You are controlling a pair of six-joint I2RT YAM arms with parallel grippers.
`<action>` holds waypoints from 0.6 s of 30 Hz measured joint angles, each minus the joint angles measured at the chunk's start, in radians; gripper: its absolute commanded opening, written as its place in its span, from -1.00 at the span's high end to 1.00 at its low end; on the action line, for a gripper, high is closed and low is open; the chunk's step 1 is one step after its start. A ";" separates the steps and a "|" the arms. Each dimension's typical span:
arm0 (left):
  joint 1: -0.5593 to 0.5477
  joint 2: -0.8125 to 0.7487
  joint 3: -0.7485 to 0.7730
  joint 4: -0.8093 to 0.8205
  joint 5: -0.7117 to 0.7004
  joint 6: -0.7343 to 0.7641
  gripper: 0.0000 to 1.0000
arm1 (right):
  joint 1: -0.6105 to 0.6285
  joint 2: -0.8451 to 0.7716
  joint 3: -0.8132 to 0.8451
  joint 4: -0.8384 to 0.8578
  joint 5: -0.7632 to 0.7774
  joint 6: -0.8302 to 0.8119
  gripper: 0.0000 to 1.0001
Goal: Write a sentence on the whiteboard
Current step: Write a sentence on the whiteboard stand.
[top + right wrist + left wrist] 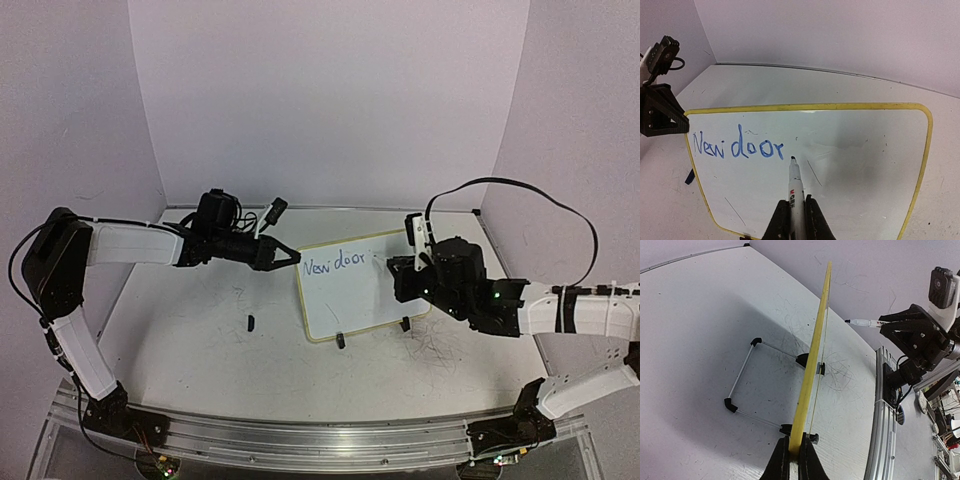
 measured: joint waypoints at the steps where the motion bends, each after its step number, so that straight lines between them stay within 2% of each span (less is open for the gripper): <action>1: 0.000 0.000 0.000 0.000 0.000 0.000 1.00 | 0.000 0.000 0.000 0.000 -0.002 0.000 1.00; 18: -0.002 0.000 0.000 0.000 0.000 0.000 1.00 | 0.000 0.034 0.014 0.028 0.034 0.014 1.00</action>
